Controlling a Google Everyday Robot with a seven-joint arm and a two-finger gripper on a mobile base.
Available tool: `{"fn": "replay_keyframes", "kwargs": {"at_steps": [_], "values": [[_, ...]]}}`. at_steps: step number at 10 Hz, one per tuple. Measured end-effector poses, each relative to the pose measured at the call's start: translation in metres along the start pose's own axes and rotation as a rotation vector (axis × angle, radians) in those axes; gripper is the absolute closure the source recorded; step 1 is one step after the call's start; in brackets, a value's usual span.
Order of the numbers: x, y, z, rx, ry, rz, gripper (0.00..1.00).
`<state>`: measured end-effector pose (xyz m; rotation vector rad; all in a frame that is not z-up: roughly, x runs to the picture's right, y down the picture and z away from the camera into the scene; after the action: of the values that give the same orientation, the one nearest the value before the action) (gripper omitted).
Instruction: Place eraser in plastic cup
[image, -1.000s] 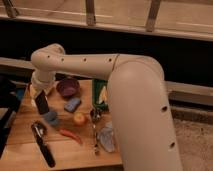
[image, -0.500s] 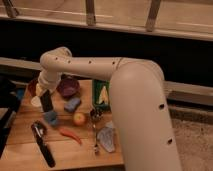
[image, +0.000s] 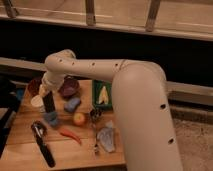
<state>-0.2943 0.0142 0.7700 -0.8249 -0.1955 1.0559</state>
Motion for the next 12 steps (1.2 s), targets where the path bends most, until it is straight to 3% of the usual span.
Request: {"fn": "replay_keyframes", "kwargs": {"at_steps": [5,12], "values": [[0.009,-0.001,0.007,-0.021,0.024,0.024,1.0],[0.018,0.017,0.026,-0.054,0.067,0.011,0.97]]}}
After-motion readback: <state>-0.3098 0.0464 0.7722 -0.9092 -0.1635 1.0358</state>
